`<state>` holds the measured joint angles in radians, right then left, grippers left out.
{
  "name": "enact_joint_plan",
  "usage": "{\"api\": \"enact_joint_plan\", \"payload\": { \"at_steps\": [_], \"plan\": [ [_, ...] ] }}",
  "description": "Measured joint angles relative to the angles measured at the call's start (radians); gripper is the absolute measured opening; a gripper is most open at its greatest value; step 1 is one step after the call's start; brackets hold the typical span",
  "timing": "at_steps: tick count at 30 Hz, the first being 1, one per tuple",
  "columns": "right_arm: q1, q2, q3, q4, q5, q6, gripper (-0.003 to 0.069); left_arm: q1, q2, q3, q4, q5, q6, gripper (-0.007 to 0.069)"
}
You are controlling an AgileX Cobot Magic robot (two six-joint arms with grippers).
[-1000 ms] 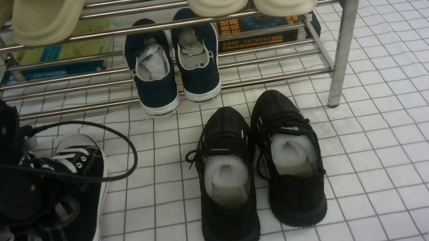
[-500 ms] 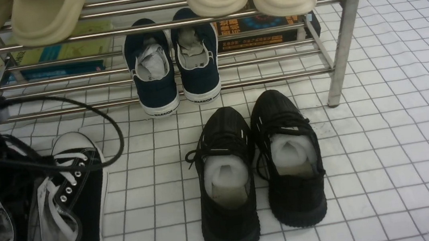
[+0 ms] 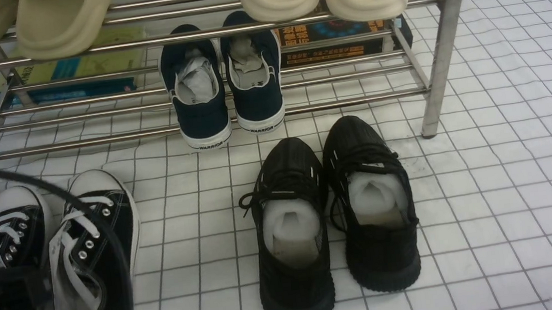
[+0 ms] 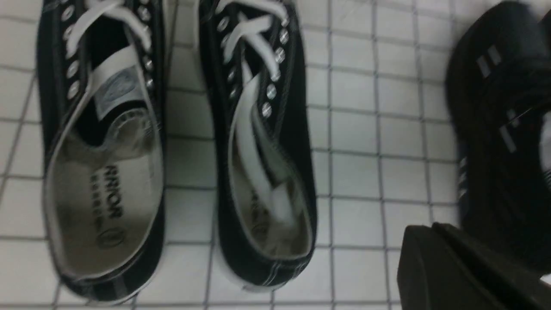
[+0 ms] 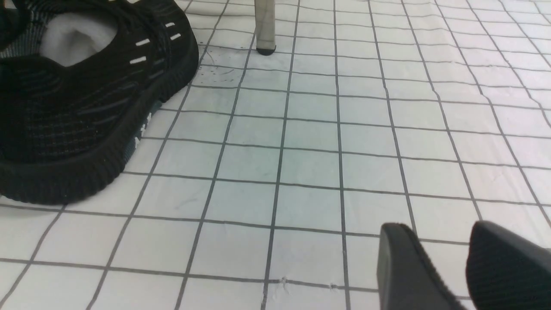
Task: Take the shoes off the shelf with your hand from the white checkered tablecloth.
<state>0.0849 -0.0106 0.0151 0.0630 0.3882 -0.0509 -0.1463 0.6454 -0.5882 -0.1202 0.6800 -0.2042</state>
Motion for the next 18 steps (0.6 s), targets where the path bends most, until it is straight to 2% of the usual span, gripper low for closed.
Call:
{"api": "enact_joint_plan", "payload": {
  "at_steps": [1,4,18],
  "plan": [
    [0.0,0.0,0.0,0.0,0.0,0.0,0.0239,0.0,-0.06,0.065,-0.021,-0.077,0.0,0.0001],
    [0.0,0.0,0.0,0.0,0.0,0.0,0.0239,0.0,-0.129,0.117,-0.007,-0.127,0.001,0.0001],
    [0.0,0.0,0.0,0.0,0.0,0.0,0.0239,0.0,-0.168,0.164,0.153,-0.139,0.003,0.0014]
  ]
}}
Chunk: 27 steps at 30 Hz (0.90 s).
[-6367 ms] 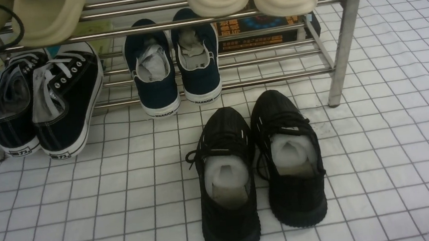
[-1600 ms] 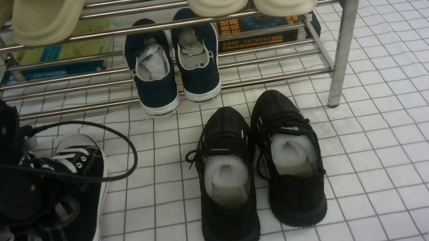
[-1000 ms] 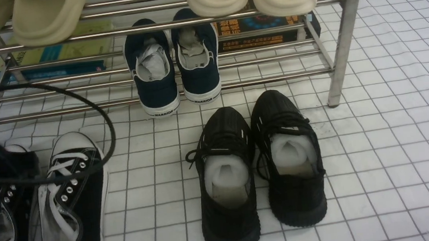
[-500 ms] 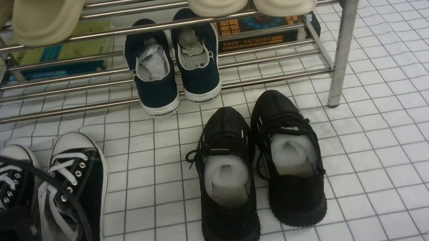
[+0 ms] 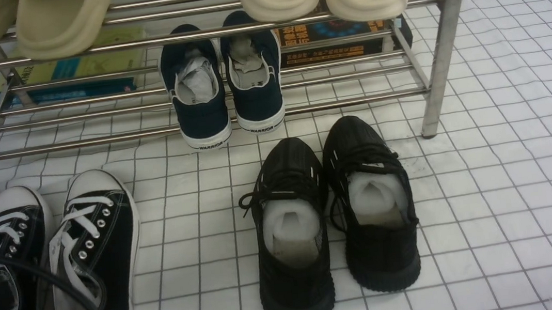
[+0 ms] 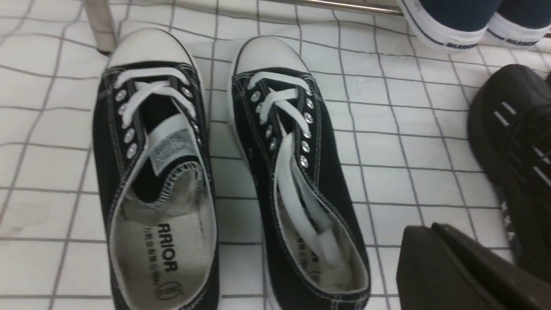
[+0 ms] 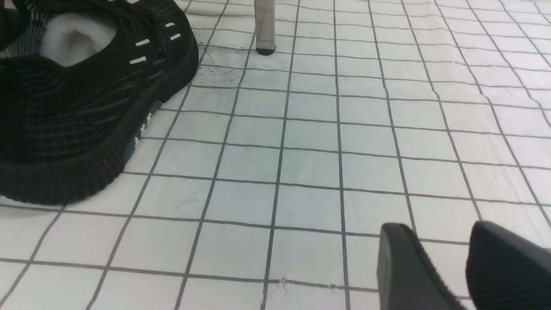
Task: Take the shoes off the shelf with your hand from the white checkered tablecloth.
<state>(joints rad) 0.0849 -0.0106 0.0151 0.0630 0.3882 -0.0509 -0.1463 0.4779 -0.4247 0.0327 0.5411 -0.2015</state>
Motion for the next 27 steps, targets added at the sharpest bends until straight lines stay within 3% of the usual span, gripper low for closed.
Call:
{"api": "enact_joint_plan", "payload": {
  "at_steps": [10,15,27],
  "plan": [
    [0.0,0.0,0.0,0.0,0.0,0.0,0.0239,0.002,-0.21,0.262,0.083,-0.122,-0.004,0.002],
    [0.0,0.0,0.0,0.0,0.0,0.0,0.0239,0.071,-0.418,0.41,0.086,-0.177,0.035,0.0021],
    [0.0,0.0,0.0,0.0,0.0,0.0,0.0239,0.123,-0.489,0.451,0.093,-0.171,0.04,0.0034]
  ]
}}
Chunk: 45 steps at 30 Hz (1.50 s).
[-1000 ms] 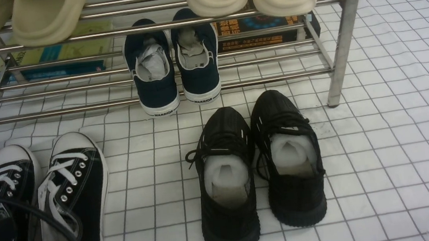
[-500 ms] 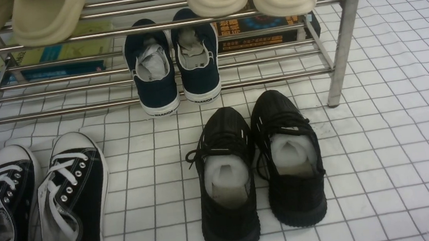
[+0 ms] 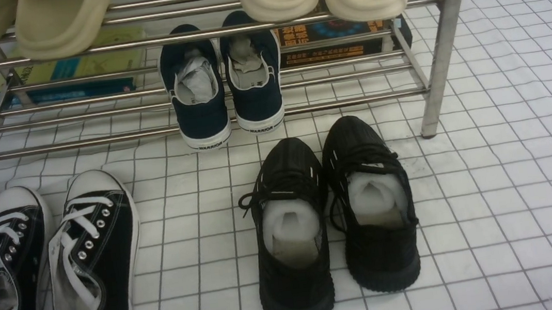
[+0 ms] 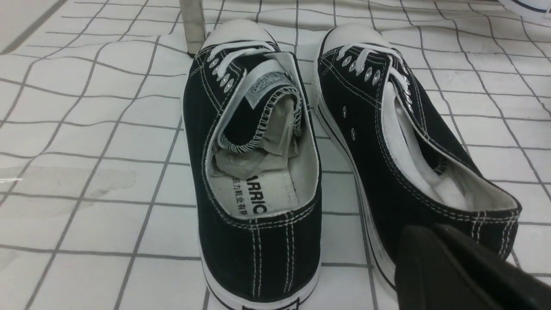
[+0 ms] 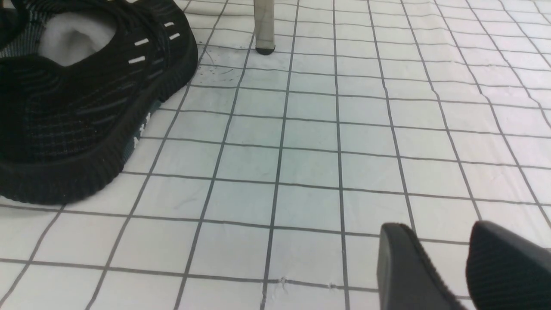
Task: Take the shoes off the shelf with your hand from the white checkered tablecloth.
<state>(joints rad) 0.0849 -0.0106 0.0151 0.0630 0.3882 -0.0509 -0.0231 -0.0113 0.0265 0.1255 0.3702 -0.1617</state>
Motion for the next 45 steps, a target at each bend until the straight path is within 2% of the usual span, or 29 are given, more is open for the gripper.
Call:
{"api": "enact_joint_plan", "payload": {
  "at_steps": [45],
  "plan": [
    [0.0,0.0,0.0,0.0,0.0,0.0,0.0239,0.0,0.0,-0.001,0.016,0.006,0.003,0.0054]
  ]
}}
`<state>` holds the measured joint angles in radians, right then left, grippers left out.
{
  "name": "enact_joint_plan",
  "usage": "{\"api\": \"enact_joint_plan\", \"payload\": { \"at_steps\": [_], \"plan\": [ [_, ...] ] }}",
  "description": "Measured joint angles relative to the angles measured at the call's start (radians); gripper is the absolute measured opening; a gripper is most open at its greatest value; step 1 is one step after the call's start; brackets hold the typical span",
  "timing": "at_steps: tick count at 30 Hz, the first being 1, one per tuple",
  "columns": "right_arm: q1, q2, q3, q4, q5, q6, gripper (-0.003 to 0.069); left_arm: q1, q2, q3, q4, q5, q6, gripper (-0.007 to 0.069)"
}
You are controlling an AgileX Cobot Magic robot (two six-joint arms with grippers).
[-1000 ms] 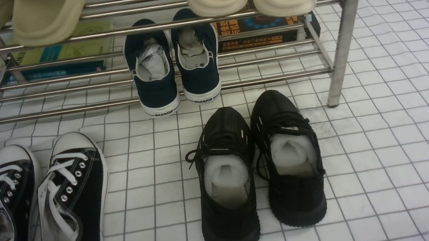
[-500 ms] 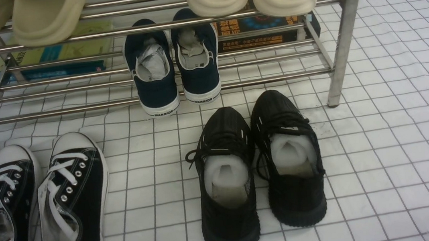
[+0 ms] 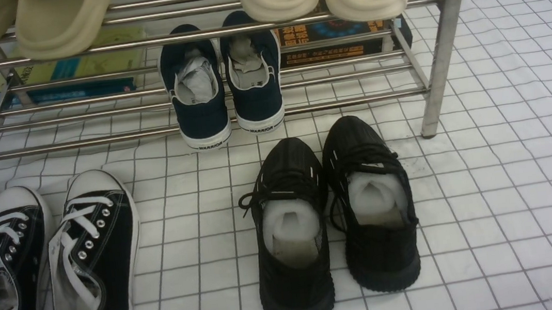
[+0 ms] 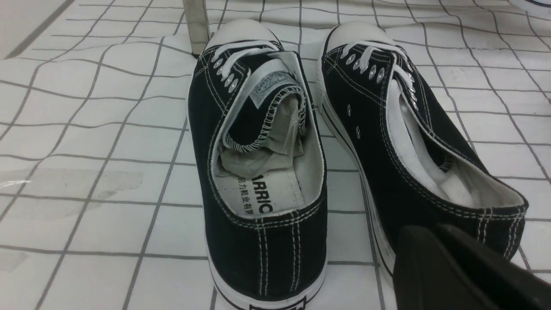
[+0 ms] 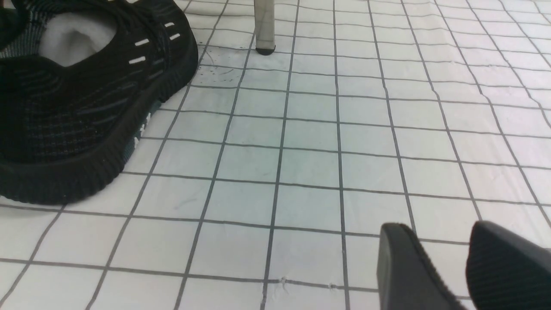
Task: Take the shoes off the shelf with your hand from the white checkered tablecloth.
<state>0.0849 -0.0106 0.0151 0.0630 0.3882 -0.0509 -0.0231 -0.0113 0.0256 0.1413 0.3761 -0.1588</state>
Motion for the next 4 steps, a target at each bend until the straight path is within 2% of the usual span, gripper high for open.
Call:
{"api": "enact_joint_plan", "payload": {
  "at_steps": [4],
  "plan": [
    [0.0,0.0,0.0,0.0,0.0,0.0,0.0239,0.0,0.0,0.0,0.0,0.0,0.0,0.0055]
  ]
}}
